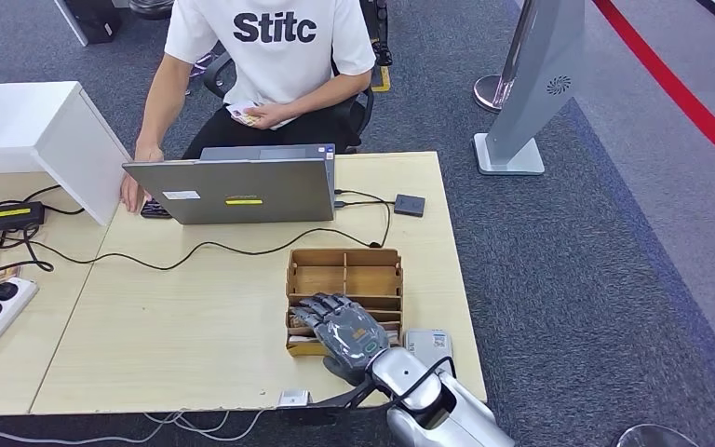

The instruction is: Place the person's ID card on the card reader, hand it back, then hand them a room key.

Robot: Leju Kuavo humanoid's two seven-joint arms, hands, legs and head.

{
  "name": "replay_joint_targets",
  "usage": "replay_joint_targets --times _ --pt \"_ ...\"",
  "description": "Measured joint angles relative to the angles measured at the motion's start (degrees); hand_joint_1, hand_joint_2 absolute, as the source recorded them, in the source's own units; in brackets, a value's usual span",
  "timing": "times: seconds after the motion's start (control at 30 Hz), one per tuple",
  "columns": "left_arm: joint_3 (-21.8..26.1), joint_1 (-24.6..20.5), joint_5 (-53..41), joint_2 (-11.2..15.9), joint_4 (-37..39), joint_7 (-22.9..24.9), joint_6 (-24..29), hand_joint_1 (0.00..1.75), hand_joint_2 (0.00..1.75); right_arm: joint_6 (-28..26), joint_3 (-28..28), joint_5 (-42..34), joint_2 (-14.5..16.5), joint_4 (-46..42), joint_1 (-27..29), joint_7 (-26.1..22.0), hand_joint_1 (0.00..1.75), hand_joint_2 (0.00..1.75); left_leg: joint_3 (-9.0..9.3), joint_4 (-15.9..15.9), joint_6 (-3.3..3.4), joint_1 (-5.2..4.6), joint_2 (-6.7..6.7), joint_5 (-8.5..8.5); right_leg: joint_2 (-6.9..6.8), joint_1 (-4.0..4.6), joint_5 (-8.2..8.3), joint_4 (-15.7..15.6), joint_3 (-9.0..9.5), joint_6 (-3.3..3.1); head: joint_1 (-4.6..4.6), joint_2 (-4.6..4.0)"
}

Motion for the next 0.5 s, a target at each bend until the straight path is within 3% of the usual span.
replay_joint_targets --times 0.5 --pt "0.0 0.03 0.11 0.42 0.0 0.03 0.03 0.0 1.75 -2.48 -0.39 2.28 0.15 -0.05 -0.1 2.82 1.75 1.75 0.0 0.0 0.0 0.0 0.0 0.0 0.0 0.0 0.0 0.0 0.0 0.0 -0.01 0.0"
